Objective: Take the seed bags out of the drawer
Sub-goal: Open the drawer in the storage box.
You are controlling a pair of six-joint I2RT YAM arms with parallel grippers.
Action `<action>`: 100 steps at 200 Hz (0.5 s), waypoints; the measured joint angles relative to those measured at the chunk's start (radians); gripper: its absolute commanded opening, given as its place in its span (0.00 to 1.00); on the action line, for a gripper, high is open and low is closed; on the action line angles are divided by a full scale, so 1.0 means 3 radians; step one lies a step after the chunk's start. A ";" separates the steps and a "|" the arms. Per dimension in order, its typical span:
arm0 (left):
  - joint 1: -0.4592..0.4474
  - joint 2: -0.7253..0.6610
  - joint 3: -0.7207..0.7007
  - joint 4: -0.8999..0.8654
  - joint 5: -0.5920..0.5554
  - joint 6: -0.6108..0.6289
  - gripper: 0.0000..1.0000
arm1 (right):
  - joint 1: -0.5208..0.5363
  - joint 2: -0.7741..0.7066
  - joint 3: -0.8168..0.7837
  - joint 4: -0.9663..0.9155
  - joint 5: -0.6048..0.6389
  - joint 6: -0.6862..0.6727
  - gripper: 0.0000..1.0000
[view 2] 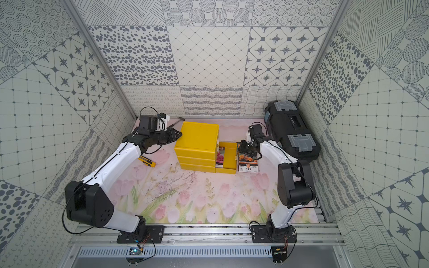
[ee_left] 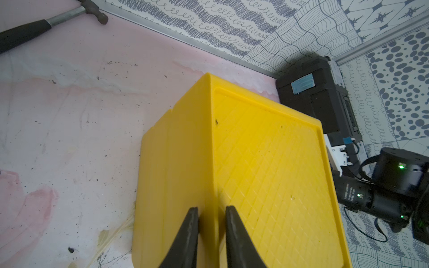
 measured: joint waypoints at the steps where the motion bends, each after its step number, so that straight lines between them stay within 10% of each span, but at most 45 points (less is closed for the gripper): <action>1: 0.0000 0.0000 0.0000 0.0000 0.0000 0.0000 0.23 | 0.0001 -0.0006 0.0000 0.0000 0.0000 0.0001 0.43; 100: 0.0000 0.0000 0.0000 -0.0005 0.0013 0.0000 0.24 | 0.0669 0.0264 0.0207 0.0117 0.0018 0.0341 0.45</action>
